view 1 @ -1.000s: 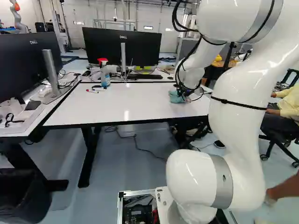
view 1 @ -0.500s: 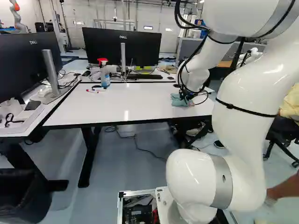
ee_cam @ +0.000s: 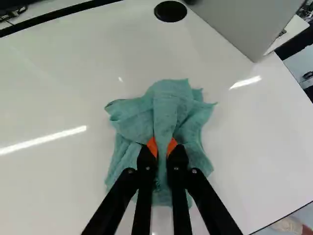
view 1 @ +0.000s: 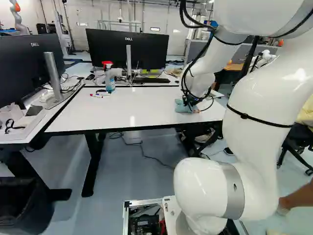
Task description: Clean the table with the green towel
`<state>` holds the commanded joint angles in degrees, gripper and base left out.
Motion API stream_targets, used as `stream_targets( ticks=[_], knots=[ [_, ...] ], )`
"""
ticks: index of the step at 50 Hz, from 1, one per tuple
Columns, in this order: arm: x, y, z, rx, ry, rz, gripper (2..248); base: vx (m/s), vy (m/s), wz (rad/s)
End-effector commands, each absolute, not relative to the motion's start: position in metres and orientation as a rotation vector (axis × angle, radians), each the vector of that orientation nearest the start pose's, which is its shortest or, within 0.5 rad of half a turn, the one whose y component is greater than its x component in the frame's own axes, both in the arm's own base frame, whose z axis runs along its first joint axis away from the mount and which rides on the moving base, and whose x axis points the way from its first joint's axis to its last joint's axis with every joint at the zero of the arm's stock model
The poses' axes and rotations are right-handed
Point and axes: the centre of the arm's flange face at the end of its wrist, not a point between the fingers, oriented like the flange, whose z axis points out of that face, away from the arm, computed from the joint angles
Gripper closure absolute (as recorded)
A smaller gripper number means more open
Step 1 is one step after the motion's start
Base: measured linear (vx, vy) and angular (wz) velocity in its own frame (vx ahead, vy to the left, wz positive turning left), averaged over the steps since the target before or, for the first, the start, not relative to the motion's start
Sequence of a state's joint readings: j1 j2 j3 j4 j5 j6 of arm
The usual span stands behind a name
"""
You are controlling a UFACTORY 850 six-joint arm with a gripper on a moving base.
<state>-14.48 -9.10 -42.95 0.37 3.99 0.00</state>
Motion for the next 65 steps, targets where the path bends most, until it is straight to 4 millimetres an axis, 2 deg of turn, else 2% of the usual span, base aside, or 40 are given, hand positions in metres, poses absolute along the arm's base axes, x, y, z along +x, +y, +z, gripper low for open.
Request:
stream_targets(
  ticks=[17, 36, 52, 65],
  knots=[
    [0.475, -0.092, 0.408, -3.015, 0.300, -1.037, 210, 0.000, 0.000, 0.000],
    [0.506, -0.072, 0.407, -3.001, 0.222, -1.048, 210, 0.000, 0.000, 0.000],
    [0.536, -0.073, 0.406, -2.993, 0.213, -1.069, 210, 0.000, 0.000, 0.000],
    [0.552, -0.088, 0.405, -2.994, 0.247, -1.085, 210, 0.000, 0.000, 0.000]
  ],
)
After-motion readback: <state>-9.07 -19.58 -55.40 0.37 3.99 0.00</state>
